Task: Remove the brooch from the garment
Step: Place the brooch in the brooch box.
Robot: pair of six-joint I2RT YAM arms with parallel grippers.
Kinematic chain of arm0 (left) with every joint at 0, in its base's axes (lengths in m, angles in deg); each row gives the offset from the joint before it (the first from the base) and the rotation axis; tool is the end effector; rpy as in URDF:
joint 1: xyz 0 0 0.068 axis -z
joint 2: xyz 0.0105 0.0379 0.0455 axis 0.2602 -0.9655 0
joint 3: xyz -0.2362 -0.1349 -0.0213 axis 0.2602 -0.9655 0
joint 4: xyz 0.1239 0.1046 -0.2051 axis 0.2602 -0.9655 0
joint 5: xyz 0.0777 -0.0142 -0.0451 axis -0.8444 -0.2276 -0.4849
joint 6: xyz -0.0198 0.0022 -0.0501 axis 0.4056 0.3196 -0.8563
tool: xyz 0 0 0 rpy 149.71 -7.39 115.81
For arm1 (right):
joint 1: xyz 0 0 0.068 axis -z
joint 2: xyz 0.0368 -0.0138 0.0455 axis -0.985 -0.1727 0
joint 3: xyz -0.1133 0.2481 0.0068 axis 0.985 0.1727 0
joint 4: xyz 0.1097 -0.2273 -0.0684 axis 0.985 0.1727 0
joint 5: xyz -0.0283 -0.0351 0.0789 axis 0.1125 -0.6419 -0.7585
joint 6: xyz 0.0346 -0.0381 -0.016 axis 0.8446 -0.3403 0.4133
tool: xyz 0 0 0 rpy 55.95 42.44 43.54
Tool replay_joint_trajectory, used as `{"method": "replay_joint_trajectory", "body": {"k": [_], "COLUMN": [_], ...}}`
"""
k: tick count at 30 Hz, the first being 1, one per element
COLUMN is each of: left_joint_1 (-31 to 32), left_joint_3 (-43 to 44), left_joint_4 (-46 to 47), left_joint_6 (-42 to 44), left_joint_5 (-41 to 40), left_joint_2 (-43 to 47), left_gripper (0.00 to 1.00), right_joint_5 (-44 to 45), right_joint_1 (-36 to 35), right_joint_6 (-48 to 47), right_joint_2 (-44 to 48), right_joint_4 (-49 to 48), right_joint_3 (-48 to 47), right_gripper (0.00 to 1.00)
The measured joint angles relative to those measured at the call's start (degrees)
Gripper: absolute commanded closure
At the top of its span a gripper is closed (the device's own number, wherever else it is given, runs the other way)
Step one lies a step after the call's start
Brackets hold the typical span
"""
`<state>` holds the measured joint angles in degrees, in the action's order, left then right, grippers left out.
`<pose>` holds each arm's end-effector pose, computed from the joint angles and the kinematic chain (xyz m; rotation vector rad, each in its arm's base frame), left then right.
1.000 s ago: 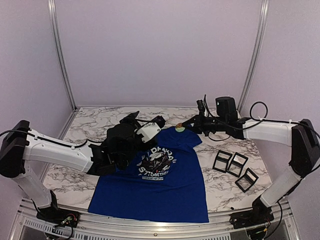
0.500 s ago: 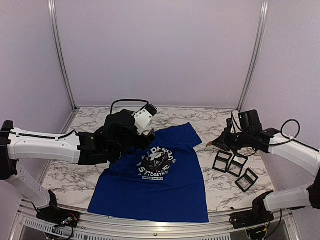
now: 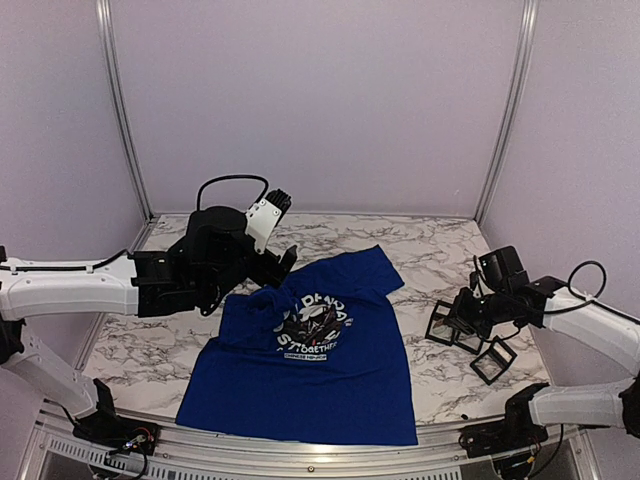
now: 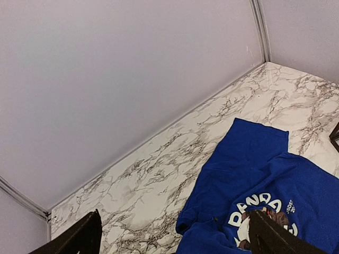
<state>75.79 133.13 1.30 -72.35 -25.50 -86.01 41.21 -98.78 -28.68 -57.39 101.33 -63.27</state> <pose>0.1804 -0.2778 0.3203 0.6320 1.6267 -0.0405 0.1827 0.0680 0.2073 0.5800 2.5769 0.6381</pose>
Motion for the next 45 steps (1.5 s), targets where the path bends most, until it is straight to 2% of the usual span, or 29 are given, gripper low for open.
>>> {"method": "replay_joint_trajectory", "body": {"k": [6, 12, 32, 36, 45], "left_joint_1": [-0.15, -0.15, -0.83, -0.85, -1.11], "left_joint_3": [0.0, 0.0, 0.0, 0.0, 0.0], "left_joint_4": [-1.16, -1.44, -2.08, -2.43, -2.8], "left_joint_6": [-1.64, -2.34, -4.83, -5.53, -6.21], "left_joint_5": [2.27, 3.67, 7.56, 8.63, 9.77], "left_joint_2": [0.09, 0.09, 0.09, 0.09, 0.09], "left_gripper": [0.01, 0.01, 0.01, 0.01, 0.01], "right_joint_5": [4.52, 5.97, 11.8, 10.99, 3.56], "right_joint_1": [0.28, 3.91, 5.9, 5.9, 5.9], "right_joint_6": [0.98, 1.16, 5.44, 5.9, 6.93], "right_joint_2": [-0.48, -0.61, 3.48, 3.63, 1.95], "right_joint_4": [0.5, 1.7, 20.83, 18.16, 1.38], "right_joint_3": [0.0, 0.0, -3.93, -3.54, 3.04], "right_gripper": [1.0, 1.0, 1.0, 1.0, 1.0]}}
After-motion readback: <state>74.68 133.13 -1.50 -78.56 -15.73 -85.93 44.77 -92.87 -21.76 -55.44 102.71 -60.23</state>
